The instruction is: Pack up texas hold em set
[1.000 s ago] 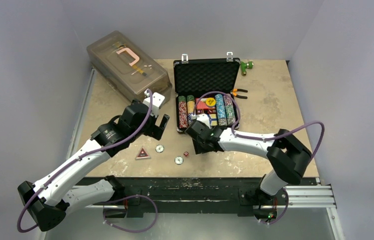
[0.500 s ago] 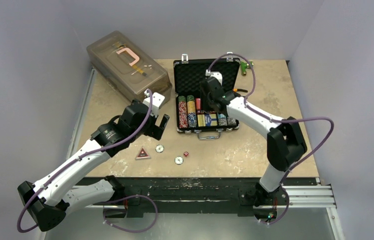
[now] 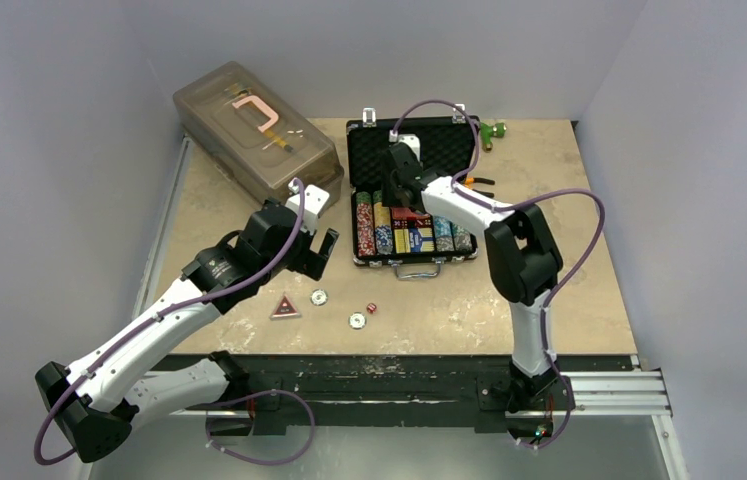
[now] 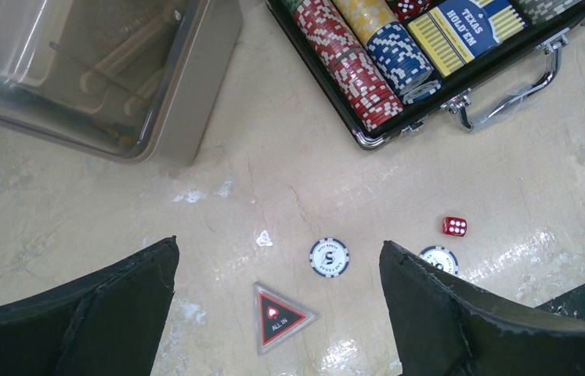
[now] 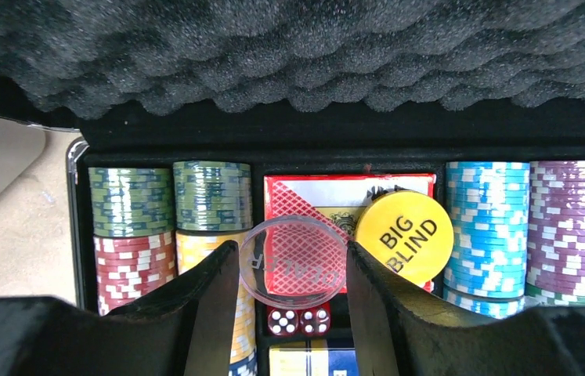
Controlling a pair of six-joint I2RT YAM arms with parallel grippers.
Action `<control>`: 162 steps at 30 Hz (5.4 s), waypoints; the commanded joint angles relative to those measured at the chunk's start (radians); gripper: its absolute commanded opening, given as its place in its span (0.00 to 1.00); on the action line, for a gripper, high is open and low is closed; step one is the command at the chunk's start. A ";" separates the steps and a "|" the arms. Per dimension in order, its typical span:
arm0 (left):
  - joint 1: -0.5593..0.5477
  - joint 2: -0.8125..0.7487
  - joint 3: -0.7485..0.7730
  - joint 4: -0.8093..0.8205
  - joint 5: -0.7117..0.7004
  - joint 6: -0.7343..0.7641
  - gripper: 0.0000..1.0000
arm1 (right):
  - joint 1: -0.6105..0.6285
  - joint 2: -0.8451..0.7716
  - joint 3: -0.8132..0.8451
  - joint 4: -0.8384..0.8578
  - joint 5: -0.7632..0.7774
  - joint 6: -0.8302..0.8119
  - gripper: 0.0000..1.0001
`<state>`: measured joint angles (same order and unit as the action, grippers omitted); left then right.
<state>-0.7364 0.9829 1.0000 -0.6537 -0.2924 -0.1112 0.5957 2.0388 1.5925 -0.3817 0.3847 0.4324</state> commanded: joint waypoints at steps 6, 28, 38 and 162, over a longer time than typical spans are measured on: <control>-0.009 0.002 0.024 0.023 -0.007 0.008 0.95 | 0.002 0.026 0.017 0.075 0.053 -0.006 0.39; -0.051 -0.041 -0.009 0.028 -0.106 -0.061 0.96 | 0.154 -0.244 -0.151 -0.012 0.092 -0.035 0.90; -0.049 -0.194 -0.132 -0.456 -0.165 -0.839 0.98 | 0.273 -0.643 -0.609 0.076 -0.163 0.092 0.99; 0.248 -0.626 0.038 -0.526 -0.117 -0.440 0.94 | 0.694 -0.014 -0.061 0.024 -0.154 0.011 0.83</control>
<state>-0.4927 0.2970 1.0473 -1.2713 -0.3969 -0.6056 1.2945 2.1151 1.5112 -0.2871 0.2661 0.4557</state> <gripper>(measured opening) 0.931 0.747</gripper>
